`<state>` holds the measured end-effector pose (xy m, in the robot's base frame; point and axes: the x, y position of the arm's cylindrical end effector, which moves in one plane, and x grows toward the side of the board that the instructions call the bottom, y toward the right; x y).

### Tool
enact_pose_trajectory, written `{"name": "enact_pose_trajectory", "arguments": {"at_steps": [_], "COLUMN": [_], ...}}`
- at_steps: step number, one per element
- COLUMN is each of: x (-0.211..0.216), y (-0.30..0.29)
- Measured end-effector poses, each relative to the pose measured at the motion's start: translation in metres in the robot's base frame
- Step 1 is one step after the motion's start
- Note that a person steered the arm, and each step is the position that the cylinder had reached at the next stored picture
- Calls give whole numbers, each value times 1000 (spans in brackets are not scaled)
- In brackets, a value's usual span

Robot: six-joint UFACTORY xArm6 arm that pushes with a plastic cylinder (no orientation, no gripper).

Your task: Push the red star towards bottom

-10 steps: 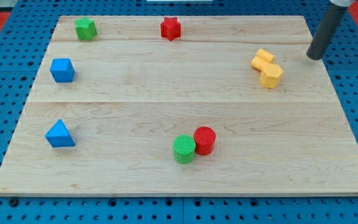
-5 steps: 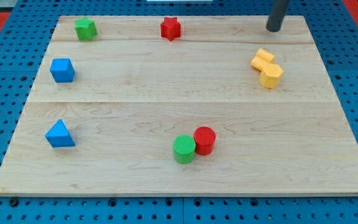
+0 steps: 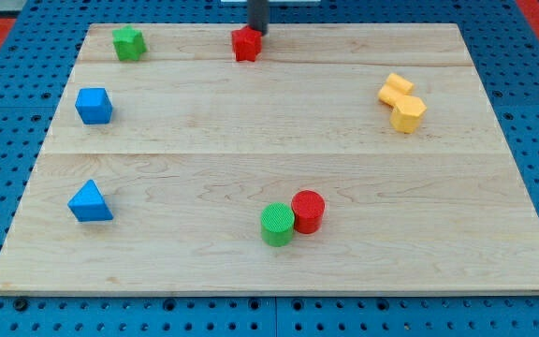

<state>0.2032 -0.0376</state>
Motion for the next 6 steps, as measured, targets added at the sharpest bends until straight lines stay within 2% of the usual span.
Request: {"name": "enact_pose_trajectory", "arguments": {"at_steps": [3,4,5,6], "x": [-10,15,69,85], "y": [-2,-25,-12,15]}}
